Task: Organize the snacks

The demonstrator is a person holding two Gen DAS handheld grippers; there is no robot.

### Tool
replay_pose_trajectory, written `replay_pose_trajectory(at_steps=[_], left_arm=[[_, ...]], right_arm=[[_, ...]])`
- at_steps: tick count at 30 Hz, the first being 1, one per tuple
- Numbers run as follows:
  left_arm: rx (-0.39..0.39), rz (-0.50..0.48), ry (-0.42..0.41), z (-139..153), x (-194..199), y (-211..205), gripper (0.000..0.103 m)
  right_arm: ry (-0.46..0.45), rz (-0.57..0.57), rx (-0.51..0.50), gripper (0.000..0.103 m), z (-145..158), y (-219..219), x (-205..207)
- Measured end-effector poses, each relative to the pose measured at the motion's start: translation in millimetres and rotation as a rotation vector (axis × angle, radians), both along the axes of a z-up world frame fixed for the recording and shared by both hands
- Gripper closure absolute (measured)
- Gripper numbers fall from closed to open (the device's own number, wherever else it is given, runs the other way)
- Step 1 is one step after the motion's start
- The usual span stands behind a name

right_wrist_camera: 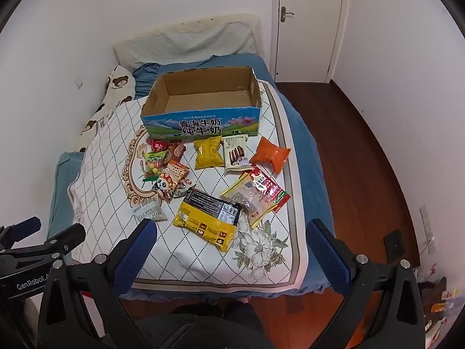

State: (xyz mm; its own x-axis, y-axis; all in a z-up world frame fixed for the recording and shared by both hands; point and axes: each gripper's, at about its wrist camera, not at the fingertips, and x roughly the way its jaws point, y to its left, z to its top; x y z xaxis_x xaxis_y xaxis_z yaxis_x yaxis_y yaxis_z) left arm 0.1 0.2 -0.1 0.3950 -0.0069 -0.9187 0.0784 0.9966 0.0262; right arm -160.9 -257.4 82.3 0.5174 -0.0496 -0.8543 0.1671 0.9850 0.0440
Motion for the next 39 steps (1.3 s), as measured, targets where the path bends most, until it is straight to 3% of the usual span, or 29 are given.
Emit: replay_pose_trajectory(at_steps=[39], left_arm=[[-0.010,-0.003,-0.023,16.2,-3.5,-4.0,0.000]], right_arm=[[-0.012,-0.001,0.009,0.000,6.6,-4.4,0.5]])
